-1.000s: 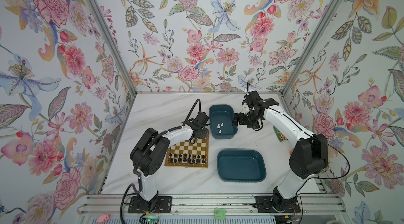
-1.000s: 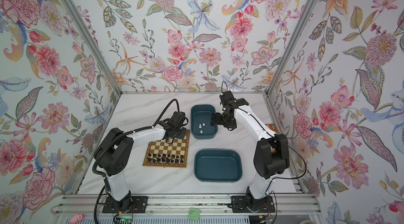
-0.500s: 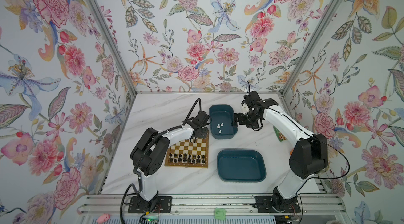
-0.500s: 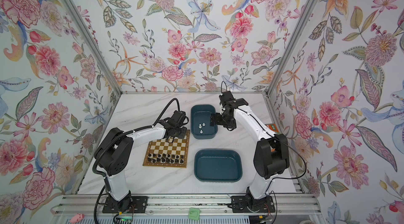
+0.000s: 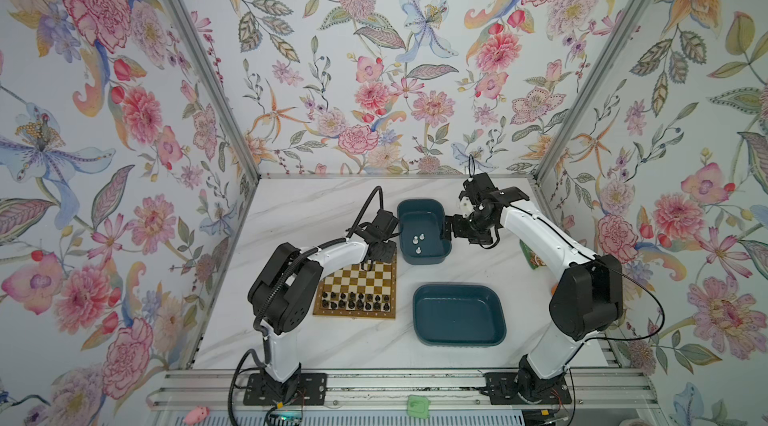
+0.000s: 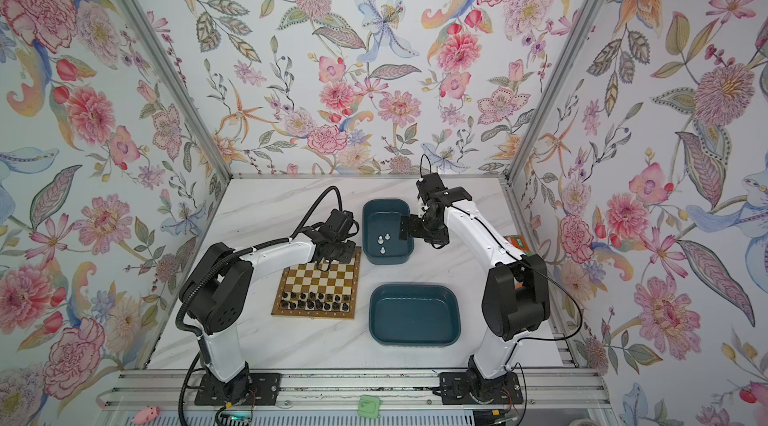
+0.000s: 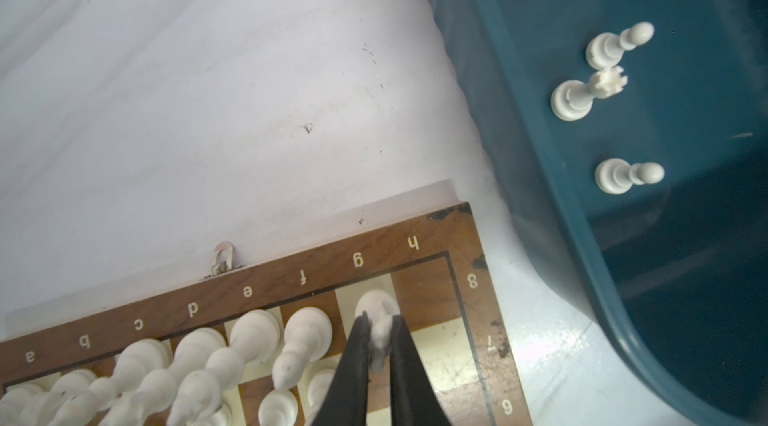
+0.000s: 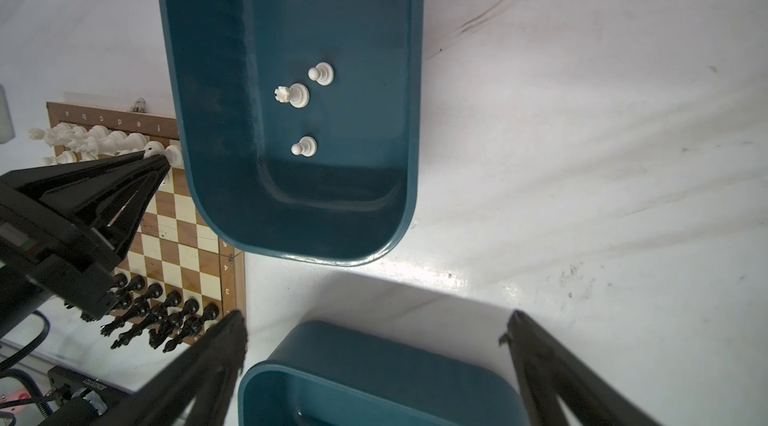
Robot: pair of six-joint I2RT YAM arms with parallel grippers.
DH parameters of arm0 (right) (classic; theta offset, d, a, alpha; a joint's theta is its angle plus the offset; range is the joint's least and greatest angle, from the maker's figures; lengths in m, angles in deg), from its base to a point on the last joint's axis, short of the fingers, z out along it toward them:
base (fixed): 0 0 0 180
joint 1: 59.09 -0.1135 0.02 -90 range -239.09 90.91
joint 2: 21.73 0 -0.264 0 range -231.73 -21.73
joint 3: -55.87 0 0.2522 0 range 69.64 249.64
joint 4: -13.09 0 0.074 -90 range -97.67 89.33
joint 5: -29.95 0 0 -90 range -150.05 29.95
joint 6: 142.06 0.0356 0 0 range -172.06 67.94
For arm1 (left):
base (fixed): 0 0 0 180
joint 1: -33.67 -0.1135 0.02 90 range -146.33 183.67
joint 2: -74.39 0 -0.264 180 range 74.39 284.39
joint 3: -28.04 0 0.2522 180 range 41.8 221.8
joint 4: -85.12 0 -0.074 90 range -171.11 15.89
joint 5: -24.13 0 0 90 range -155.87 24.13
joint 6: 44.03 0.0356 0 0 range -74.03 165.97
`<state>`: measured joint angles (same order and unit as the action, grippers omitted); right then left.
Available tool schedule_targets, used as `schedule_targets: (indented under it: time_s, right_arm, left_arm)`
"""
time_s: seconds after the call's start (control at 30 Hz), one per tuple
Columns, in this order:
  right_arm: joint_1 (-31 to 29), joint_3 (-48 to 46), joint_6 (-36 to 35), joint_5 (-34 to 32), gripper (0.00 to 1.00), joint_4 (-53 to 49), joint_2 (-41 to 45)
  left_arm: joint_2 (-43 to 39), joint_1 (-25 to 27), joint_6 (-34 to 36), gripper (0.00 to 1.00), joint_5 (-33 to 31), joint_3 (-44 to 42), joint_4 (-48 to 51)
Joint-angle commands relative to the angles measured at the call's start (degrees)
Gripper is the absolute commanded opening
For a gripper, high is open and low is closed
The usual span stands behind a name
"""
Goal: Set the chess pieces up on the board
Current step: 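Lower the white piece onto the board's far rank and open the left gripper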
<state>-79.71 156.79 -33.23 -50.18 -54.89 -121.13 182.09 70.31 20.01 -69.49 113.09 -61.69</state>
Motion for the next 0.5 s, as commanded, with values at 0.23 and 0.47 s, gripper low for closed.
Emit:
schedule_targets:
  time_s: [0.23,0.47]
  right_arm:
    - [-0.3,0.4,-0.3,-0.3,0.99,-0.3,-1.3]
    - [-0.3,0.6,-0.4,-0.1,0.99,-0.3,-1.5]
  left_arm:
    - [0.8,-0.6,0.1,0.14,-0.8,-0.2,0.9]
    - [0.8,-0.8,0.1,0.15,-1.0,-0.4,1.0]
